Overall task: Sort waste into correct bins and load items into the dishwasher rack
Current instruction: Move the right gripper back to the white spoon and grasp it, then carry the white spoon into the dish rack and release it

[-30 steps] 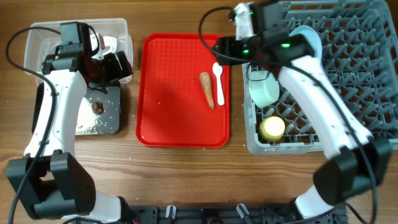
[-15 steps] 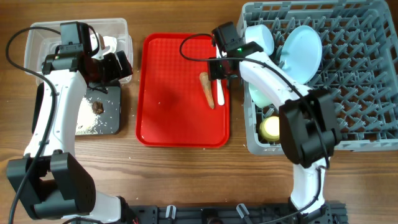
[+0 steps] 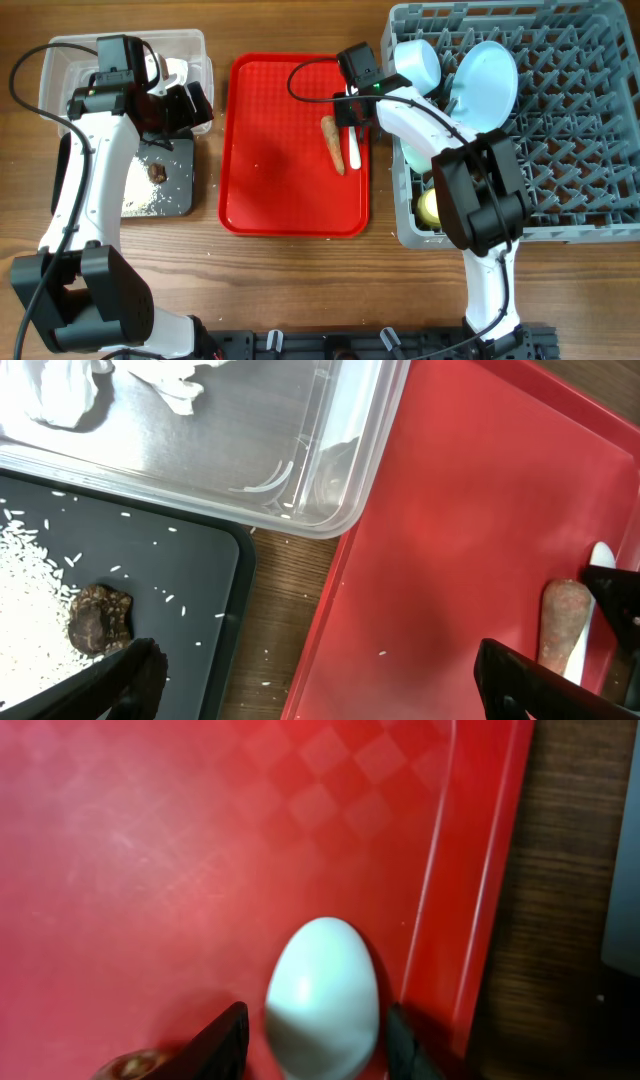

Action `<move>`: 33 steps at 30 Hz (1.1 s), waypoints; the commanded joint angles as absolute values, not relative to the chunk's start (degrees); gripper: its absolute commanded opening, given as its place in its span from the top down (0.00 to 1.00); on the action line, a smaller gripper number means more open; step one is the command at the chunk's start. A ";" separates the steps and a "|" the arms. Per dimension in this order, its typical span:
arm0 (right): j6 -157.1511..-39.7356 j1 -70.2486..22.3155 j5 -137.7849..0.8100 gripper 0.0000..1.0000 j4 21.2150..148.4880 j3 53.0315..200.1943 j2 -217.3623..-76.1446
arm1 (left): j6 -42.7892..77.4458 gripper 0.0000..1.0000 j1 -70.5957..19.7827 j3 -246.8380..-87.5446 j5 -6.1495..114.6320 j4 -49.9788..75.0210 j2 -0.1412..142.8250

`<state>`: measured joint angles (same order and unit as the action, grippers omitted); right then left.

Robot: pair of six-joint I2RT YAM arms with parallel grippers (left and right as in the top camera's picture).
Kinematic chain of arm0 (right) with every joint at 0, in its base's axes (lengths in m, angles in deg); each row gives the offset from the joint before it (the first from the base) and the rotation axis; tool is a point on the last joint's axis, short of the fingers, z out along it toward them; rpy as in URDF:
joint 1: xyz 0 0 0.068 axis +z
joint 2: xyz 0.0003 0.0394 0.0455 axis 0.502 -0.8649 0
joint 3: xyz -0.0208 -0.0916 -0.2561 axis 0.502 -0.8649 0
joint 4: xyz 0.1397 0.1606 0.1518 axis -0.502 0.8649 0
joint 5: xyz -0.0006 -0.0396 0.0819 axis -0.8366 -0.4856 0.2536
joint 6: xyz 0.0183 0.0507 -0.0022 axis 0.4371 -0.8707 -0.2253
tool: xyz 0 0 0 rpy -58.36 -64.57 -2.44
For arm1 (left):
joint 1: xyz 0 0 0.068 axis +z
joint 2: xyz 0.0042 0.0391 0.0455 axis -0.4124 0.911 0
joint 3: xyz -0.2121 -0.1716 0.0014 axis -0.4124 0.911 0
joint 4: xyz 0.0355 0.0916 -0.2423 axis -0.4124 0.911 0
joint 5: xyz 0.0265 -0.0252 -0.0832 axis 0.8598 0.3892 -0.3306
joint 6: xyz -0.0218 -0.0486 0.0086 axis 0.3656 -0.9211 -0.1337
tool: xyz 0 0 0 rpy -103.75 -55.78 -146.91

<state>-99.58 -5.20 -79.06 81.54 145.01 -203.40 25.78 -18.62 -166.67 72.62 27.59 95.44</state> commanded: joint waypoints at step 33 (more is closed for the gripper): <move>-103.01 -6.01 -75.12 0.96 86.06 145.86 -191.27 | 25.89 0.00 -18.49 -167.08 72.78 27.42 94.35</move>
<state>-102.51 -5.75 -76.69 84.82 145.62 -201.43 25.78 -18.62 -166.67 72.64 27.59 95.44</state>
